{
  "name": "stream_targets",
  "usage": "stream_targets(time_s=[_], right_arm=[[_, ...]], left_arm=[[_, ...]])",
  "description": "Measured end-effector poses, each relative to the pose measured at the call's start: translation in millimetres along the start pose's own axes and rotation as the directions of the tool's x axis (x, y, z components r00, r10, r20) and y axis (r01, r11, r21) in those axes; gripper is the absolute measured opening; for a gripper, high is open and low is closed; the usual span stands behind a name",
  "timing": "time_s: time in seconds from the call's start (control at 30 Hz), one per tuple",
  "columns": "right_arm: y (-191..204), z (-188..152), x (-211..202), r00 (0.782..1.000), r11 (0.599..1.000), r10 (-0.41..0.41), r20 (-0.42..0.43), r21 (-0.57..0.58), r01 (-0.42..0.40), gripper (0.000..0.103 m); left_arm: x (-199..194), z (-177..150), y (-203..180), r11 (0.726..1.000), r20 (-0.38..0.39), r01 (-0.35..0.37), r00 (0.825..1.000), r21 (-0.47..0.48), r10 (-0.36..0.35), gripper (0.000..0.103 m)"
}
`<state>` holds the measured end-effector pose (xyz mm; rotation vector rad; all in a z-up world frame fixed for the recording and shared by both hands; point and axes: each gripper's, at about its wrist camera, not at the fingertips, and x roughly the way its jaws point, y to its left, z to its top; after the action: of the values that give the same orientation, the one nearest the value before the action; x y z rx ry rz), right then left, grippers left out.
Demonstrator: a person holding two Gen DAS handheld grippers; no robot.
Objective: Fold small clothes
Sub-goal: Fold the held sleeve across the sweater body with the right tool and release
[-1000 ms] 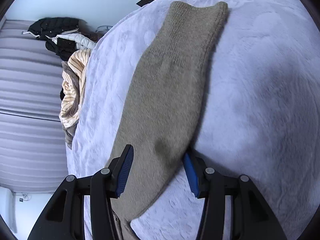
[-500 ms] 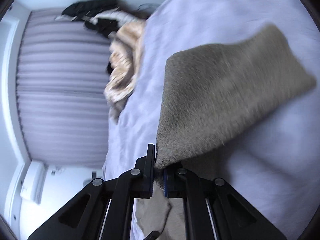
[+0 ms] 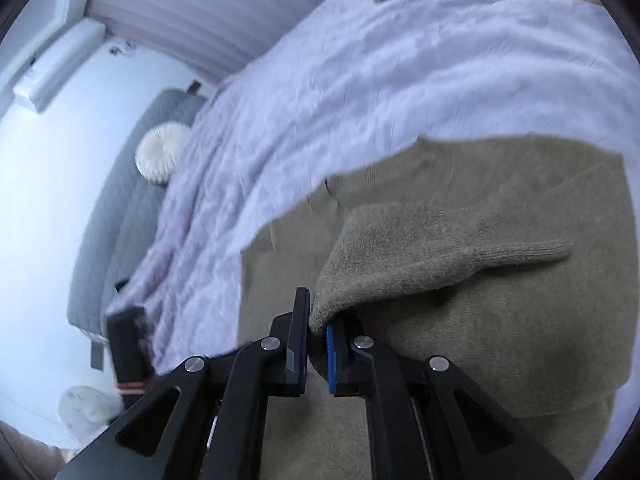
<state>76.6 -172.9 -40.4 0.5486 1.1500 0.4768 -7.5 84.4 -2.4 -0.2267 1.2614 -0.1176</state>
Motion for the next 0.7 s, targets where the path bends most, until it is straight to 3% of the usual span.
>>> stream_targets(time_s=[0.07,0.13,0.2,0.23,0.27,0.33,0.4,0.43,0.5,0.57,0.63,0.7], right_arm=[[-11,-12,32,0.994,0.995,-0.076,-0.082,0.058,0.081,0.013],[-27,-17,40,0.994,0.985,-0.078,-0.079,0.148,0.090,0.014],[-38,-17,28,1.000,0.969,-0.025,-0.016,0.244,0.028,0.033],[-41,-17,18,0.999,0.959,-0.006,0.035,0.284,-0.004,0.056],[-45,-16,8,0.996,0.948,-0.003,0.087,0.317,-0.025,0.064],[-58,-8,-5,0.987,0.913,-0.013,0.163,0.404,-0.055,0.063],[-68,1,-4,0.984,0.886,-0.020,0.177,0.458,-0.064,0.037],[-64,9,0,0.985,0.894,-0.026,0.170,0.445,-0.053,0.008],[-42,16,8,0.987,0.939,-0.035,0.156,0.343,-0.021,0.008],[-1,18,20,0.991,0.987,-0.062,0.117,0.155,0.044,0.008],[43,7,42,0.992,0.992,-0.112,0.061,-0.052,0.115,0.008],[66,-11,61,0.988,0.972,-0.154,0.002,-0.180,0.152,0.009]], left_arm=[[2,-3,13,1.000,-0.003,-0.007,1.000,-0.020,0.007,0.060],[2,-6,26,0.999,-0.007,-0.007,1.000,-0.039,0.007,0.060],[1,-9,37,0.999,-0.007,-0.004,1.000,-0.052,0.004,0.060],[0,-11,41,0.998,-0.006,-0.001,1.000,-0.058,0.001,0.060],[-1,-12,45,0.998,-0.005,0.004,1.000,-0.064,-0.004,0.060],[-1,-11,49,0.997,-0.001,0.015,1.000,-0.070,-0.015,0.060],[-5,-10,51,0.997,0.011,0.036,0.999,-0.070,-0.036,0.060],[-8,-9,52,0.996,0.018,0.049,0.999,-0.069,-0.048,0.060],[-12,-7,54,0.993,0.031,0.095,0.995,-0.073,-0.093,0.060],[-13,-3,58,0.986,0.037,0.141,0.990,-0.087,-0.138,0.060],[-13,-1,62,0.980,0.039,0.172,0.985,-0.104,-0.168,0.060],[-11,1,67,0.972,0.033,0.201,0.980,-0.121,-0.198,0.060]])
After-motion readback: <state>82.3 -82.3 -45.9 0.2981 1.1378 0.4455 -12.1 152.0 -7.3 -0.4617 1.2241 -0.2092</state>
